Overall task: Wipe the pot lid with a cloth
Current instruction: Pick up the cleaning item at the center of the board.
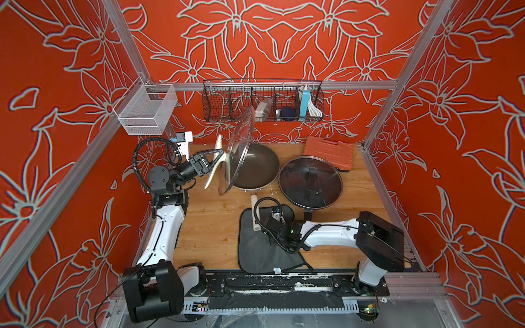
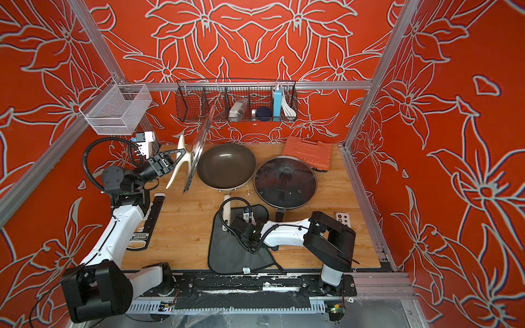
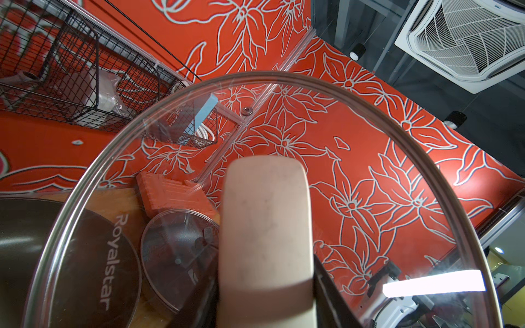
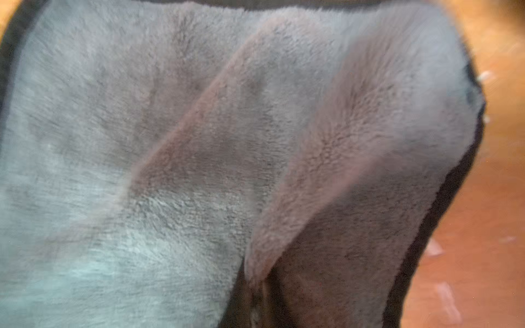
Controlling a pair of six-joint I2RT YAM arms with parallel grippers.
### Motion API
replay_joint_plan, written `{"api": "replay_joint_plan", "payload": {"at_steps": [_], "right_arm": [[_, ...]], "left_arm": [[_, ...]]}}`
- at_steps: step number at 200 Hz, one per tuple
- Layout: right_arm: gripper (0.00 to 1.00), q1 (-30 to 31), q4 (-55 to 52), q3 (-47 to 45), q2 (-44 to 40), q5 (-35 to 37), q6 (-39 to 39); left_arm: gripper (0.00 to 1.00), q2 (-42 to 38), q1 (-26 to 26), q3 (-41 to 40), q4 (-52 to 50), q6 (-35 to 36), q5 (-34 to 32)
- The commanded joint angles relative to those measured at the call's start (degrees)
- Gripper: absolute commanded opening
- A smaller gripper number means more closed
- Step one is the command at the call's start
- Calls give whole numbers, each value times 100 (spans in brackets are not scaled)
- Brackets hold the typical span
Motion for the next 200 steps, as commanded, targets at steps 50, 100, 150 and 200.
{"api": "replay_joint_plan", "payload": {"at_steps": [50, 100, 150, 200], "right_arm": [[0, 31, -1130, -78, -889, 102, -234], [0, -170, -1724, 302, -1880, 616, -841], [0, -488, -1663, 589, -2785, 751, -1649], [0, -1202, -364, 557, -3634, -312, -2745]], "left_arm": [[0, -364, 6, -697, 2071, -218, -1407], [0, -556, 10, -1151, 2322, -61, -1804], [0, -683, 7, -1431, 2379, -172, -2034], [0, -439, 7, -1441, 2489, -1045, -1963]]}}
